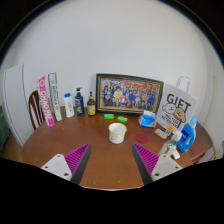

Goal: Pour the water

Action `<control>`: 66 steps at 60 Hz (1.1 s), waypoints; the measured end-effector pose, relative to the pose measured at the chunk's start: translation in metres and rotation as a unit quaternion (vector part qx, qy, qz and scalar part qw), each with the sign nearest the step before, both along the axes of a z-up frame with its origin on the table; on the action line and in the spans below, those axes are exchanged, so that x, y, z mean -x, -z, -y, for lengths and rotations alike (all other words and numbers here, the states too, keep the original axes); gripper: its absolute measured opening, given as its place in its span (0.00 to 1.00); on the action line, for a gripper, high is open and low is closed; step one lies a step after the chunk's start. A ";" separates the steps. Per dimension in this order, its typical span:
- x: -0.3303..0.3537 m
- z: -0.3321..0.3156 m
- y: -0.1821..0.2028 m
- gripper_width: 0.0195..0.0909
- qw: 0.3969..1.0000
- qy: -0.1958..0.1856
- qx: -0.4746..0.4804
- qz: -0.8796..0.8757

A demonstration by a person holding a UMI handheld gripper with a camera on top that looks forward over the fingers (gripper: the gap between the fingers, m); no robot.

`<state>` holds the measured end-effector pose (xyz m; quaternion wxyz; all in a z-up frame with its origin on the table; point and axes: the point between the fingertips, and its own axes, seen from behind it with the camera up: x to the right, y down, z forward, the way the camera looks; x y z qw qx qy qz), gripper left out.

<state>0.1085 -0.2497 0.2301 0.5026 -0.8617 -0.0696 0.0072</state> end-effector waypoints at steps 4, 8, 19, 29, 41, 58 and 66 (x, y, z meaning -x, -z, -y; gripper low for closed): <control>-0.045 0.001 0.012 0.92 1.000 0.015 -0.007 0.000; -0.091 0.002 0.028 0.93 0.999 0.037 -0.006 0.001; -0.202 -0.008 0.076 0.94 0.995 0.098 -0.007 0.002; -0.267 -0.050 0.108 0.93 0.991 0.131 -0.029 -0.018; -0.290 -0.112 0.147 0.92 0.990 0.130 -0.037 -0.038; -0.282 -0.150 0.177 0.50 0.991 0.122 -0.044 -0.043; -0.283 -0.153 0.177 0.39 0.992 0.112 -0.054 -0.031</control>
